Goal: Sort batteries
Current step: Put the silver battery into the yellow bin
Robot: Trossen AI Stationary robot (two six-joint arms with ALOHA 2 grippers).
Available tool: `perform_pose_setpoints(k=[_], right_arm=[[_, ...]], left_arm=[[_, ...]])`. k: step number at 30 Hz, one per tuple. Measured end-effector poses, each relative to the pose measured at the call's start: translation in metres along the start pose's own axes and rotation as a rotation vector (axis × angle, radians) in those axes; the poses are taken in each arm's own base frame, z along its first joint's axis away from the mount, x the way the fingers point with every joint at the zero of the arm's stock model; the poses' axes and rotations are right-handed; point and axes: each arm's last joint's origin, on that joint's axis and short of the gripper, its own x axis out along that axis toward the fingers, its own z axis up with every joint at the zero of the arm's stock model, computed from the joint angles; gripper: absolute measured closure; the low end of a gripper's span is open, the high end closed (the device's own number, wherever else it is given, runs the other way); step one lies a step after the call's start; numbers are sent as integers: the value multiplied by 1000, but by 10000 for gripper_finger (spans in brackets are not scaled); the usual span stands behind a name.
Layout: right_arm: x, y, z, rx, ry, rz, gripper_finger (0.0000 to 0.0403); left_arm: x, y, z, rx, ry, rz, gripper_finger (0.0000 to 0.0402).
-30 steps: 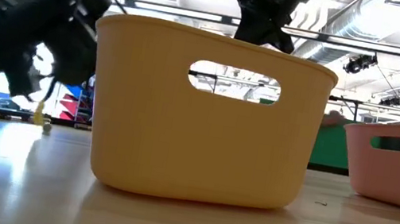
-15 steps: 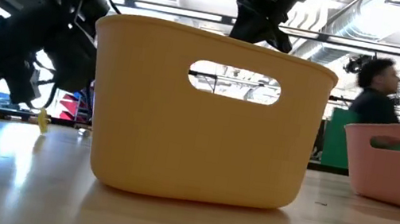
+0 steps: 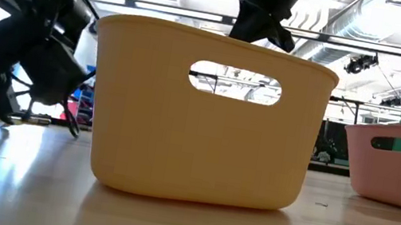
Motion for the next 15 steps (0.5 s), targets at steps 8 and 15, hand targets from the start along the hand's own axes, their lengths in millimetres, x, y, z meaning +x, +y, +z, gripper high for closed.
perform_pose_setpoints(k=[8,15], right_arm=[[0,-2,2,18,-21,-23,403],[0,0,1,22,-23,-17,403]], left_arm=[[-32,-11,15,-1,-158,-35,401],[-72,-13,30,23,-350,-21,401]])
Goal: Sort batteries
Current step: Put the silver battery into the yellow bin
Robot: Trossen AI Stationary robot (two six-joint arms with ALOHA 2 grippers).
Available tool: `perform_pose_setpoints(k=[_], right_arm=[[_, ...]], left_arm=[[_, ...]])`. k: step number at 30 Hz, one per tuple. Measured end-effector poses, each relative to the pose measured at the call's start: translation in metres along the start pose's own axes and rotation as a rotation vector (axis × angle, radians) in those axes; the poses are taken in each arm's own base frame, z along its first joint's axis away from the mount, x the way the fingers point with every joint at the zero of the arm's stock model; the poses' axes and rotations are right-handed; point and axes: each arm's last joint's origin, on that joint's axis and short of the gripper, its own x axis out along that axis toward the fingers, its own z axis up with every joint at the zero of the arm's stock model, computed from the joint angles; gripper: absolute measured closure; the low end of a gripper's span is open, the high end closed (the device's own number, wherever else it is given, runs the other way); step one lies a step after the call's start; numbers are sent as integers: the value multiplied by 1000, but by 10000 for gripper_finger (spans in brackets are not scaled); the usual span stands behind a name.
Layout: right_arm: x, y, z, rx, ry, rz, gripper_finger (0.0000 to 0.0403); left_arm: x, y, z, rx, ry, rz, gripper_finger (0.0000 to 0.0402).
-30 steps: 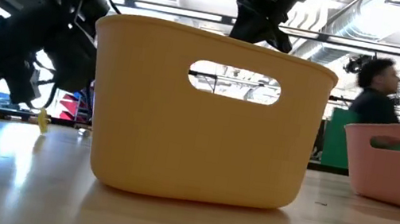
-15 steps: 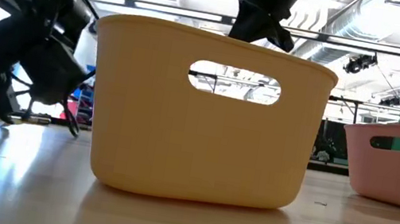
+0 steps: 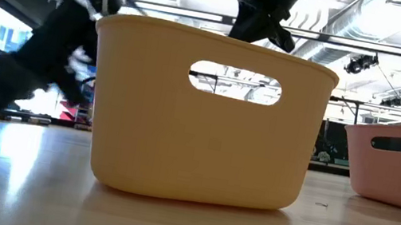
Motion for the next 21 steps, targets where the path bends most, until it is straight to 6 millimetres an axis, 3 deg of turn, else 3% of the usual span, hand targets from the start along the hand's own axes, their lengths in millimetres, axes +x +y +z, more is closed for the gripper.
perform_pose_setpoints(k=[6,11,15,21], right_arm=[[0,1,-1,2,2,2,403],[-1,4,-4,-8,5,9,403],[-2,8,-6,-17,9,16,403],[-2,9,-7,-2,10,18,403]], left_arm=[[-53,3,-3,92,-62,130,401],[-84,16,-33,119,-235,216,401],[-73,32,-49,167,-275,265,396],[-28,63,-46,136,-58,274,337]])
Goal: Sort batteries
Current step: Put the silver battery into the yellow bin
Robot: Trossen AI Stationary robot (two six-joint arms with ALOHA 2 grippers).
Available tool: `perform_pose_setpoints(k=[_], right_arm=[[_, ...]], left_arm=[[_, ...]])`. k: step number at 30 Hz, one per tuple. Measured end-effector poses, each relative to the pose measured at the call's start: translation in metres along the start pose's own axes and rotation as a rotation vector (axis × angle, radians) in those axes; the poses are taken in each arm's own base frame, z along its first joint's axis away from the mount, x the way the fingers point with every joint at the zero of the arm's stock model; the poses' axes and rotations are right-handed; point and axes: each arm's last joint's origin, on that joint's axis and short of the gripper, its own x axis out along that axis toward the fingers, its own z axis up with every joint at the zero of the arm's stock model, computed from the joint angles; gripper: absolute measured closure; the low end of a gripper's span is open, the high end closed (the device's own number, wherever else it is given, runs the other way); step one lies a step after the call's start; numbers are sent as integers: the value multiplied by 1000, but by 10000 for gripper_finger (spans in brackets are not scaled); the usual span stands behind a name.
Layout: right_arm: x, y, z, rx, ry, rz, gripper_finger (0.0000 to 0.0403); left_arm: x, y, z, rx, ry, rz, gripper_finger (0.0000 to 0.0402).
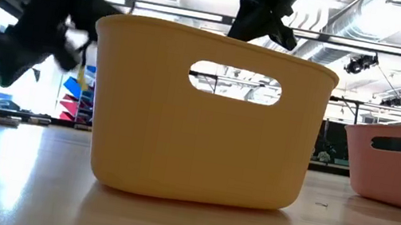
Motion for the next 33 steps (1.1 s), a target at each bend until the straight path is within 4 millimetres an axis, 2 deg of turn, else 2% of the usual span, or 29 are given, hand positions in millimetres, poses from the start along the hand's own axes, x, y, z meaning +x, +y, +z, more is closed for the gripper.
perform_pose_setpoints(k=[2,7,12,18,24,27,30,33], right_arm=[[0,0,0,0,1,0,403],[0,0,-1,6,16,5,403],[0,0,-3,22,44,15,403],[0,0,-3,52,39,16,403],[0,1,-2,85,36,19,403],[0,1,-3,109,40,22,403],[0,1,-3,127,43,24,403],[0,2,-3,133,44,26,403]], left_arm=[[-1,6,11,-19,-23,-35,310],[-5,15,35,73,-125,-13,253],[12,28,35,133,-78,-37,217],[38,46,34,138,-86,-67,199],[56,65,36,123,-172,-121,200],[61,73,35,107,-224,-226,205],[65,76,33,95,-244,-286,238],[71,75,29,88,-230,-318,306]])
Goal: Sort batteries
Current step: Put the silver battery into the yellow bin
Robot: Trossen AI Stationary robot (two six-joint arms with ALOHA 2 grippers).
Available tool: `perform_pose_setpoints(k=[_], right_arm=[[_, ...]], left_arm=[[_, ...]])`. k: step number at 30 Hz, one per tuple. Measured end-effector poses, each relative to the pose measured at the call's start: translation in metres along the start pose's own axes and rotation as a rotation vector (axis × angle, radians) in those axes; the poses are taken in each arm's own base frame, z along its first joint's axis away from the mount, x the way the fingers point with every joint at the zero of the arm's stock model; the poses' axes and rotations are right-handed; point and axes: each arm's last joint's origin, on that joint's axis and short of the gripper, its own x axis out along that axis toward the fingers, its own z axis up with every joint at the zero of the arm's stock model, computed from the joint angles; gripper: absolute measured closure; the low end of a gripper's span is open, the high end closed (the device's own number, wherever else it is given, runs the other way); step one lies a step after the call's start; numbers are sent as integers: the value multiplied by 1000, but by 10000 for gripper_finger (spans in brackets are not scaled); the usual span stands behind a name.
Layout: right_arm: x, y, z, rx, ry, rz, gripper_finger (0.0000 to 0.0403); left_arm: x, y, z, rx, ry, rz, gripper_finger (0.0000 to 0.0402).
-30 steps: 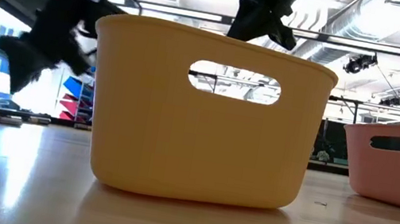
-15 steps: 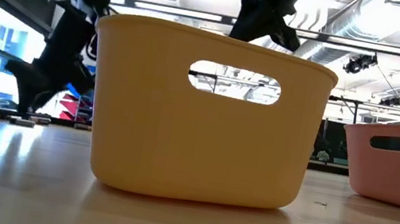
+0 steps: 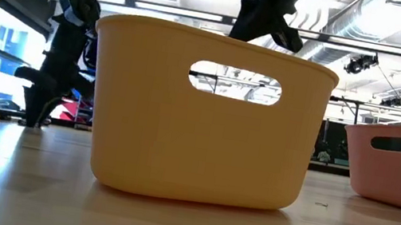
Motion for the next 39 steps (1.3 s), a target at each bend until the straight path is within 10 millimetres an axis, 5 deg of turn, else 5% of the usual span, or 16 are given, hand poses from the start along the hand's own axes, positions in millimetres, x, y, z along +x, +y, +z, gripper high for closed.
perform_pose_setpoints(k=[4,10,24,32,39], right_arm=[[0,1,0,7,-2,4,403],[0,1,0,15,-2,4,403],[0,1,0,-10,-3,3,403],[-24,-4,7,-35,-116,-36,403],[-68,-15,16,-33,-238,-43,403]], left_arm=[[4,-2,-3,-49,0,-34,388],[1,-6,1,-79,8,-34,398],[-46,-22,25,-74,-152,-79,401],[-68,-60,33,-103,-322,-191,401],[-91,-125,53,16,-587,-287,401]])
